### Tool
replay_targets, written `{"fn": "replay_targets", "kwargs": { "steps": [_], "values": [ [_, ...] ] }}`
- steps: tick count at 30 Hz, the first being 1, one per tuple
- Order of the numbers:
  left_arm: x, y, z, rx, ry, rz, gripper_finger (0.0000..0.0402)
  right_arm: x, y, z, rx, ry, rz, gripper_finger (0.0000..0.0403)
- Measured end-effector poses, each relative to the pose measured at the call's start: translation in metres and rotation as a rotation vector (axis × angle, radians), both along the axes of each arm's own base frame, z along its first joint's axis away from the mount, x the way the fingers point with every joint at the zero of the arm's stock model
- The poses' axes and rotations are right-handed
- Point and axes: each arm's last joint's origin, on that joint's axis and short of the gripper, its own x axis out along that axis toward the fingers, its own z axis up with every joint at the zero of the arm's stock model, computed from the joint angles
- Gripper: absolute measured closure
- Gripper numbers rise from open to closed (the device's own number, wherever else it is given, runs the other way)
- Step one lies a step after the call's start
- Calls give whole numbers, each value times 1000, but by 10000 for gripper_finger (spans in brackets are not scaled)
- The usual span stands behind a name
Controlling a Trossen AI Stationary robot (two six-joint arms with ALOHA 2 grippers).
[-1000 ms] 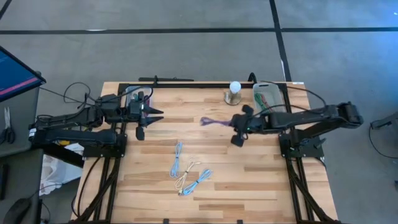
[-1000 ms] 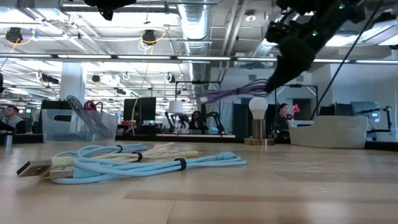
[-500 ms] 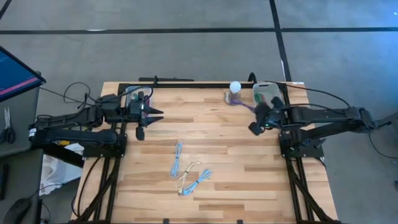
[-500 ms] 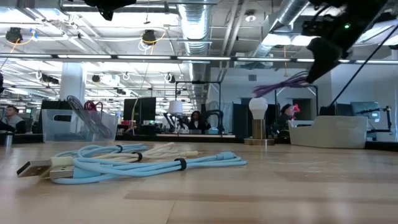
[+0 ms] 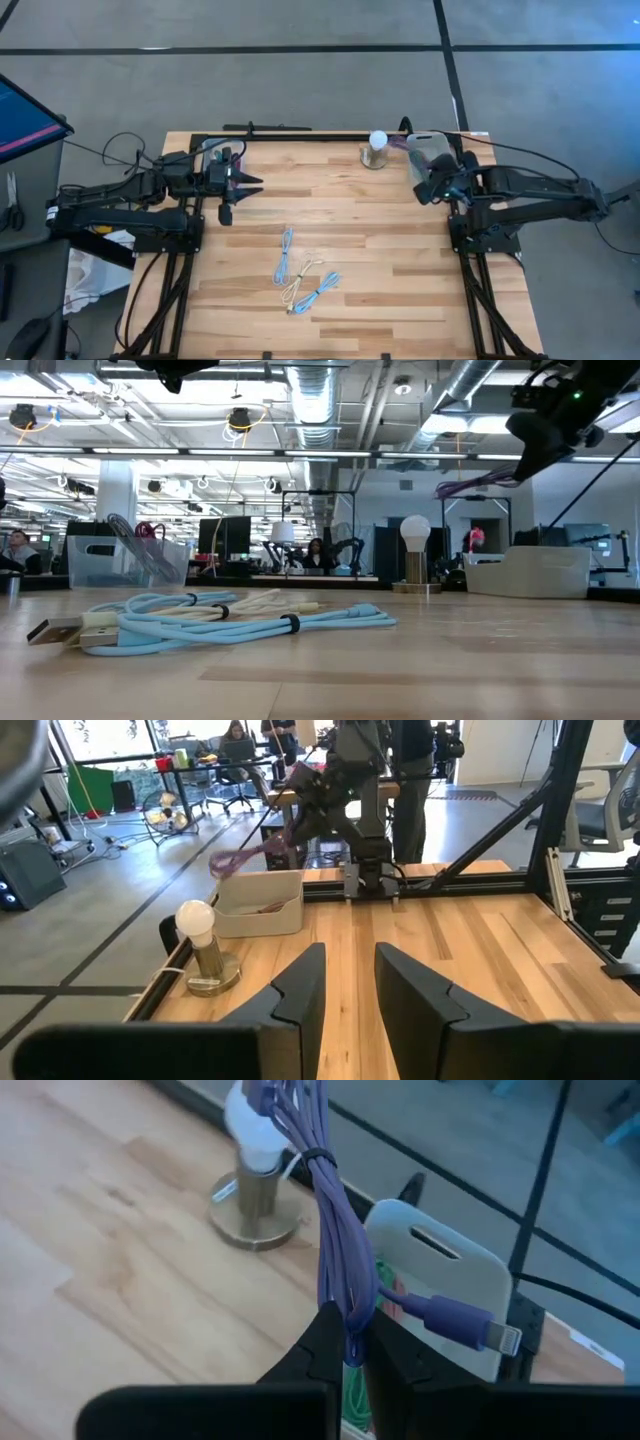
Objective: Pick & Place USB Port
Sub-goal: Put the violet charger cable into the gray bin
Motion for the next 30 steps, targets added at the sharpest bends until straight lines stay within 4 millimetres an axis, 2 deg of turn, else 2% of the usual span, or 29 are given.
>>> {"fn": "replay_targets", "kwargs": {
  "steps": [20, 30],
  "values": [
    [0, 0, -3, -4, 30, 0, 312, -27, -21, 8, -11, -96, -252, 392],
    [0, 0, -3, -4, 32, 0, 312, -15, -33, -2, 104, -32, -280, 392]
  ]
}}
